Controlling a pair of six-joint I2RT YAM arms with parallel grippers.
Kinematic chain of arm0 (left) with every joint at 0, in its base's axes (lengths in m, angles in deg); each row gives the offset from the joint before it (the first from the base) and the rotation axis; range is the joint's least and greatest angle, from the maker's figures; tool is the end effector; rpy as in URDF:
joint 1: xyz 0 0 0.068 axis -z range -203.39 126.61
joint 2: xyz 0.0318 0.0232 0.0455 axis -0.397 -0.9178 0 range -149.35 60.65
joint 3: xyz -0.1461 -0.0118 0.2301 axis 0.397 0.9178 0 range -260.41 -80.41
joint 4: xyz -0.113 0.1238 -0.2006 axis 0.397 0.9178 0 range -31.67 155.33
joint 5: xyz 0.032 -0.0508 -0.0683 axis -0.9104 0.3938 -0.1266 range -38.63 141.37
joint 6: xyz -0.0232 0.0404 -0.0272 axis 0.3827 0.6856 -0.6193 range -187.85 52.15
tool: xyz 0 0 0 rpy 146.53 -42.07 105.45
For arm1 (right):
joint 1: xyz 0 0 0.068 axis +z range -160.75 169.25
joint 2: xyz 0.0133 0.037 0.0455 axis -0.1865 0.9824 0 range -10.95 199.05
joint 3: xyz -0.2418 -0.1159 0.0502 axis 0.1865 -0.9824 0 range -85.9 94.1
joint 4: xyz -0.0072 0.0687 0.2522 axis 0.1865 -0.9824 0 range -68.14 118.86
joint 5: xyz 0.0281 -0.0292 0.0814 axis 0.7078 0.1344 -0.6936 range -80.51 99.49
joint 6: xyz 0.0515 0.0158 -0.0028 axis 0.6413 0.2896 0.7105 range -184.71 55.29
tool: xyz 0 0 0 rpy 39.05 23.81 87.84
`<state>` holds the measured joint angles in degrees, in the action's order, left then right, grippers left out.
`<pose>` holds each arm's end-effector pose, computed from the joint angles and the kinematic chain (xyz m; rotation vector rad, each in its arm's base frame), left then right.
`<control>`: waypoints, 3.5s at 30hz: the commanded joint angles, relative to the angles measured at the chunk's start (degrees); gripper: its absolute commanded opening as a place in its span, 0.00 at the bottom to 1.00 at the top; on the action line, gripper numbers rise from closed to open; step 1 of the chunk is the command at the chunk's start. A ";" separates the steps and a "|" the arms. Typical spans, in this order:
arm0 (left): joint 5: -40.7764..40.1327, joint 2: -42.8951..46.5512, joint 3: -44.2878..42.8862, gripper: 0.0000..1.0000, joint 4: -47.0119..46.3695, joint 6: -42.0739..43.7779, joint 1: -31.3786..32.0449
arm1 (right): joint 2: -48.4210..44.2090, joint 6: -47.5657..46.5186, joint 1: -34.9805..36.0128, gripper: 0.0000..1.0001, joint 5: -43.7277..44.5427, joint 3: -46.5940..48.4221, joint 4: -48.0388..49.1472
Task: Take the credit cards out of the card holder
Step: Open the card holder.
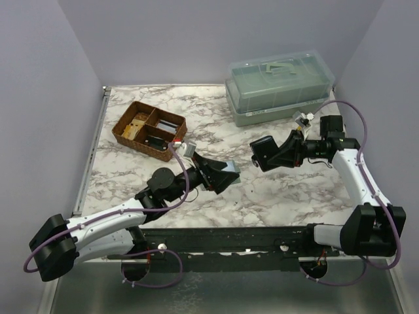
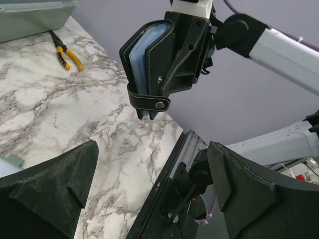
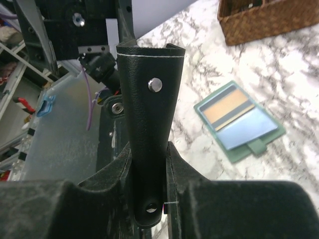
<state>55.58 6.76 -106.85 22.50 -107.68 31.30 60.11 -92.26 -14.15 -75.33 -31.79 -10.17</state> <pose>0.1237 -0.1793 0.2830 0.2716 1.5604 -1.3855 0.2311 0.0218 0.2851 -0.8697 1.6574 1.4398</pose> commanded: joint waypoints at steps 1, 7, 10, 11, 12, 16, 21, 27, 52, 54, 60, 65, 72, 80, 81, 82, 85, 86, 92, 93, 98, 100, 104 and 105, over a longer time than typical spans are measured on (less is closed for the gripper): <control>7.20 -6.76 -3.93 0.98 -9.40 1.13 -0.54 | 5.53 -32.01 0.75 0.00 -5.70 7.83 -32.79; 8.95 -13.07 -6.67 0.93 -13.83 1.10 -0.78 | 7.37 -39.61 0.89 0.00 -6.61 11.18 -42.34; 7.91 -14.80 -6.13 0.86 -17.45 0.99 -0.97 | 6.34 -37.96 0.96 0.00 -7.52 11.03 -41.17; 8.65 -15.55 -6.36 0.80 -18.05 0.84 -1.18 | 6.15 -37.48 1.01 0.00 -7.60 10.90 -40.73; 9.96 -16.53 -6.80 0.74 -18.53 0.63 -1.36 | 5.92 -37.00 1.02 0.00 -7.63 10.73 -40.25; 14.22 -20.81 -8.67 0.61 -21.13 -0.93 -2.21 | 5.02 -35.97 1.03 0.00 -7.73 9.79 -39.15; 15.39 -24.33 -9.13 0.58 -26.07 -3.98 -4.16 | 3.12 -32.45 1.03 0.00 -7.63 8.51 -35.94; 18.46 -27.79 -10.31 0.57 -27.53 -3.94 -4.51 | 0.81 -25.41 1.04 0.00 -7.80 6.10 -29.38; 29.99 -33.99 -12.83 0.30 -27.73 -1.57 -6.49 | -0.04 -24.42 1.63 0.00 -7.33 5.49 -29.29; 28.66 -33.76 -12.68 0.33 -27.71 -1.44 -6.54 | -0.31 -23.66 1.72 0.00 -7.04 4.96 -28.55; 29.37 -33.92 -13.68 0.35 -27.70 -0.98 -6.60 | -0.25 -22.11 2.30 0.00 -6.96 4.65 -27.07; 33.82 -34.67 -14.81 0.34 -29.14 -1.96 -6.61 | 0.19 -22.09 2.52 0.00 -6.94 4.86 -27.16; 33.96 -33.92 -13.47 0.24 -30.96 -2.48 -6.60 | 0.78 -21.71 2.61 0.00 -7.59 5.16 -27.13; 34.05 -34.33 -13.53 0.00 -36.52 -5.52 -6.61 | 1.33 -21.52 2.87 0.04 -7.60 5.16 -27.62; 33.53 -34.15 -13.29 0.00 -37.03 -5.82 -6.62 | 1.31 -21.19 2.87 0.06 -7.44 5.13 -27.53; 32.41 -33.83 -12.75 0.00 -37.30 -6.27 -6.59 | 1.35 -20.32 2.87 0.09 -7.14 5.07 -27.07; 28.94 -32.55 -10.83 0.00 -36.97 -6.95 -6.61 | 1.08 -12.32 2.87 0.43 -2.61 4.87 -21.43; 27.45 -31.80 -9.98 0.00 -36.05 -7.00 -6.69 | 0.65 -7.33 2.87 0.57 0.95 4.80 -17.75; 19.37 -25.32 -7.45 0.00 -21.11 -4.83 -6.78 | -3.08 7.41 2.85 0.88 18.70 7.33 -6.25; 17.56 -23.95 -7.35 0.00 -17.84 -4.64 -6.71 | -3.67 7.84 2.87 0.90 20.36 8.20 -5.83; 11.96 -19.34 -10.07 0.00 -3.44 -5.75 -6.58 | -5.20 7.99 2.87 0.93 21.26 10.58 -5.70; 11.44 -19.11 -12.44 0.00 2.21 -6.24 -6.05 | -4.82 7.12 2.87 0.94 17.96 10.63 -6.57; 10.75 -18.60 -15.46 0.00 8.79 -4.99 -4.05 | -4.30 7.33 3.37 0.94 13.63 8.79 -5.48; 11.26 -18.55 -15.79 0.00 9.31 -4.64 -3.73 | -4.24 7.53 3.40 0.94 13.41 8.15 -4.73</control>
<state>68.89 -13.41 -119.04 23.35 -113.63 25.62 55.55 -85.88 -11.37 -58.65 -22.26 -17.23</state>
